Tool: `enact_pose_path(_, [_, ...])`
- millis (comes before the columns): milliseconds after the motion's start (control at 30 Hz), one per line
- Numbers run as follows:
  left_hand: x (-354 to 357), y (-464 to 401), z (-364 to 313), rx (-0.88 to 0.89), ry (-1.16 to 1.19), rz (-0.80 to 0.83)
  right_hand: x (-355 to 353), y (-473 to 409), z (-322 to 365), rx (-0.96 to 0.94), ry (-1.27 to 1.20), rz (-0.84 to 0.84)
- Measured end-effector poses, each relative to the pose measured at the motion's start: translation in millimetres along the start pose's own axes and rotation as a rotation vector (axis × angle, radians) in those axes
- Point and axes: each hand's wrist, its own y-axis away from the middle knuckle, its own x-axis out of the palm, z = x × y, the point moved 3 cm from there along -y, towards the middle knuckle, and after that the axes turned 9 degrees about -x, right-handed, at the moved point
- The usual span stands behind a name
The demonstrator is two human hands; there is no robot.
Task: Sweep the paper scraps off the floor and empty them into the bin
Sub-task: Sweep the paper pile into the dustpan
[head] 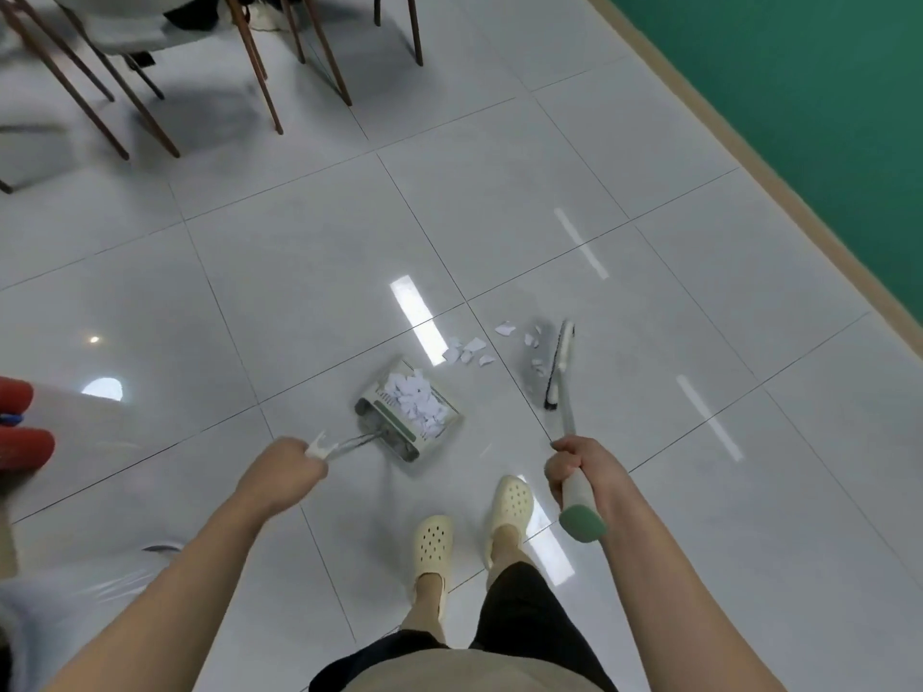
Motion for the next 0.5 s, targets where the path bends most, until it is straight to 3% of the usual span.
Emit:
enact_pose_path(133, [4,-22,-82,0.062,-0.103,-0.059,-7,-31,47,-0.17,0.429,-0.136])
enact_pose_path(233, [15,-41,-137,0.048,-0.124,-0.033,-4,-64,84,-0.222,0.593,-0.147])
enact_pose_path(500, [12,-90,-250,0.051,0.002,-0.059,16,-165,123,-0.13,1.028,-0.051])
